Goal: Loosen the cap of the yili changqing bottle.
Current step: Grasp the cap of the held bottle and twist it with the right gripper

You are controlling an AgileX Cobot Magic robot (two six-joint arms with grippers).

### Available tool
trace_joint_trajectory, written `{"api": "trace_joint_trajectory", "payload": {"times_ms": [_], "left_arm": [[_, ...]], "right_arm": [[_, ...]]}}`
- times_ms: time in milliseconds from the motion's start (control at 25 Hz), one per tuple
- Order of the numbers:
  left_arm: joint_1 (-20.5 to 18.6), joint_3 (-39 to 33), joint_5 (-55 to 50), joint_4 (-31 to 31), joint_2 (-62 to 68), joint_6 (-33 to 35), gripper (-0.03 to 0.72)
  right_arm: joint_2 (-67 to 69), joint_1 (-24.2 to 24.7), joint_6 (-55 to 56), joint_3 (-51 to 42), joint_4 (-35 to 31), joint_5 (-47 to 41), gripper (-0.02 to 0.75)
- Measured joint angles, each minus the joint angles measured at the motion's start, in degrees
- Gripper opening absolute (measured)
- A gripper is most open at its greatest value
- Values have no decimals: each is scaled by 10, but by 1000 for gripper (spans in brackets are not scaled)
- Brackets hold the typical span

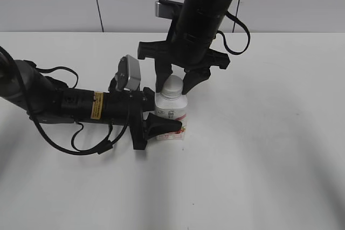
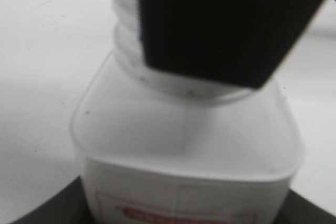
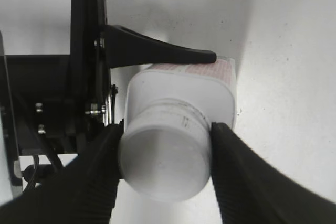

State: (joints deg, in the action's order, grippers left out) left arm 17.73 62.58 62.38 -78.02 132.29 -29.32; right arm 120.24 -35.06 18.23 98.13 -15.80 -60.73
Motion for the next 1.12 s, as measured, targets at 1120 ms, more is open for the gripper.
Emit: {"api": "trace_joint_trajectory", "payload": {"times_ms": [1120], "left_arm": [[0,0,1,-5,0,2,391]], "right_arm": [[0,0,-669,0,5,-4,396]]}}
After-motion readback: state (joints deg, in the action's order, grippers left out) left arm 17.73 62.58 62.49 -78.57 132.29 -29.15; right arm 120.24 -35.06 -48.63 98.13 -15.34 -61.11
